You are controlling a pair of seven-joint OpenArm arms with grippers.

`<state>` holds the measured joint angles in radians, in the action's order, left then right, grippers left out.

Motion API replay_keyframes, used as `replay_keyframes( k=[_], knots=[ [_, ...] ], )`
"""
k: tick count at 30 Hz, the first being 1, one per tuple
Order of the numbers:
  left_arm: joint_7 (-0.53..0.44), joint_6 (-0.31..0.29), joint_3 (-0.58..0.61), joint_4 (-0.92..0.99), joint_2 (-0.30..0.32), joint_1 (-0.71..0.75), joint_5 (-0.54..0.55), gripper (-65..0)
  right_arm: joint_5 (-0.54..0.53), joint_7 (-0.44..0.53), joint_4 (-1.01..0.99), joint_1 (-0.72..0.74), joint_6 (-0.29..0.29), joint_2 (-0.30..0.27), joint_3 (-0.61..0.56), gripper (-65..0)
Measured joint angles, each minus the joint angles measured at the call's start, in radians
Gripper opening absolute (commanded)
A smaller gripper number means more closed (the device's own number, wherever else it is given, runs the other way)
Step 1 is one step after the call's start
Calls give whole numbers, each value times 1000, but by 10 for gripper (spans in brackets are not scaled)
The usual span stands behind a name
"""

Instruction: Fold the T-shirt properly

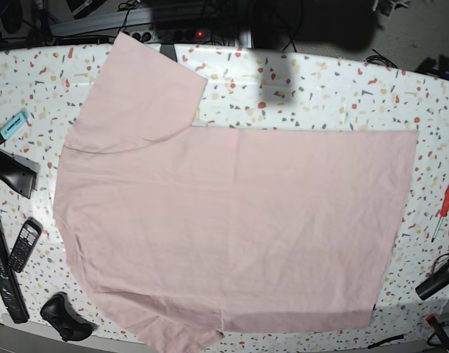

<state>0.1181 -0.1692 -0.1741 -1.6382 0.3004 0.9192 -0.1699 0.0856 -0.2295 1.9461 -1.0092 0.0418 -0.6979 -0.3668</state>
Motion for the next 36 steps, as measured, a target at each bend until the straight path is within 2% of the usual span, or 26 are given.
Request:
replay_keyframes(
  k=[4, 8, 10, 13, 16, 20, 21, 23, 25, 29, 32, 36],
  knots=[
    [74, 0, -1, -156, 87, 42, -86, -474, 52, -78, 120, -13, -3, -48, -1, -529],
    [145, 0, 0, -302, 150, 45, -128, -474, 153, -89, 216, -13, 24, -80, 0, -528],
    [145, -2, 0, -370, 182, 46, -147, -474, 198, -93, 259, -10, 42, -82, 0, -529],
    [101, -3, 0, -455, 238, 45, -186, -473, 267, -114, 315, -10, 111, -81, -1, -528],
    [62, -11, 0, -475, 291, 5, -229, -472, 368, -122, 349, -8, 111, -82, 0, -528],
    [39, -27, 0, -447, 344, -95, -226, -442, 450, -149, 392, -10, 112, -68, -1, -528],
    [31, -62, 0, -434, 360, -121, -232, -441, 451, -151, 393, -10, 112, -65, -1, -528],
    [-13, -173, 2, -391, 393, -173, -235, -441, 451, -183, 393, -6, 109, -47, -1, -528],
    [-63, -222, 23, -334, 412, -223, -231, -440, 457, -201, 393, 1, 109, -16, 0, -528],
    [-69, -225, 107, -192, 473, -349, -234, -439, 474, -217, 393, 26, 109, 57, 0, -528],
    [-69, -219, 196, -80, 518, -454, -236, -439, 516, -212, 393, 36, 112, 89, -1, -528],
    [-70, -228, 289, 58, 512, -576, -253, -439, 518, -218, 393, 75, 112, 94, -1, -528]
  ],
)
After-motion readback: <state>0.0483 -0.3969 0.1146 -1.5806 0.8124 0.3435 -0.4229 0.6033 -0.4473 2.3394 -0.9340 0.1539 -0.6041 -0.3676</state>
